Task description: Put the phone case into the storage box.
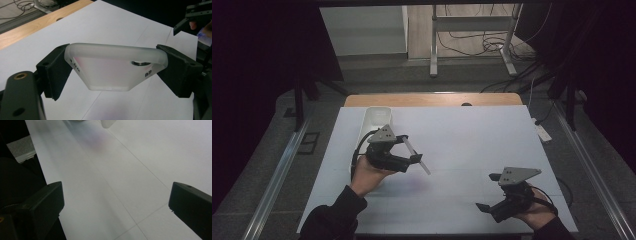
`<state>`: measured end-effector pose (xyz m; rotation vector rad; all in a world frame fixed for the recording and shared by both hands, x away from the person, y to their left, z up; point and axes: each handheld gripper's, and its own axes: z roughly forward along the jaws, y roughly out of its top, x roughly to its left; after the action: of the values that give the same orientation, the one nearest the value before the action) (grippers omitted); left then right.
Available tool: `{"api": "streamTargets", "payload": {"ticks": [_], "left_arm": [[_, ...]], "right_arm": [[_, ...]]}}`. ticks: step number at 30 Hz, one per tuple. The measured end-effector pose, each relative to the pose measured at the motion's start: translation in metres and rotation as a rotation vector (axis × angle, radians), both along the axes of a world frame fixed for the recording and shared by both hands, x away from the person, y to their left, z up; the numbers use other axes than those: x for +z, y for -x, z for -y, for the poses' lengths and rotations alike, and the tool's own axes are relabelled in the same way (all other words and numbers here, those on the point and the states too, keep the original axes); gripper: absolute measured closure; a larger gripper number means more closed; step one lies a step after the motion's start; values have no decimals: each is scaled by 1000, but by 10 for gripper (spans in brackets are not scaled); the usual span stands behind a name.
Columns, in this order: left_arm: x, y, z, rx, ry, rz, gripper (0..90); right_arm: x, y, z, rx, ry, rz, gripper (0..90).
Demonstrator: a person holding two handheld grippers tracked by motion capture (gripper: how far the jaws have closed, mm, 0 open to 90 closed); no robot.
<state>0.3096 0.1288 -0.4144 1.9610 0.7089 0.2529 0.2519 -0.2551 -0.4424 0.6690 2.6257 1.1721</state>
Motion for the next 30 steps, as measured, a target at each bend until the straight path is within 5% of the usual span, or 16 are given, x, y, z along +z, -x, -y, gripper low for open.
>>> {"api": "streamTargets", "payload": {"ticks": [13, 30], "left_arm": [[3, -9, -7, 31, 9, -17, 173], [18, -23, -12, 106, -43, -13, 173]], "right_arm": [[-2, 5, 19, -84, -7, 3, 3], [-4, 18, 40, -211, 0, 10, 0]]}}
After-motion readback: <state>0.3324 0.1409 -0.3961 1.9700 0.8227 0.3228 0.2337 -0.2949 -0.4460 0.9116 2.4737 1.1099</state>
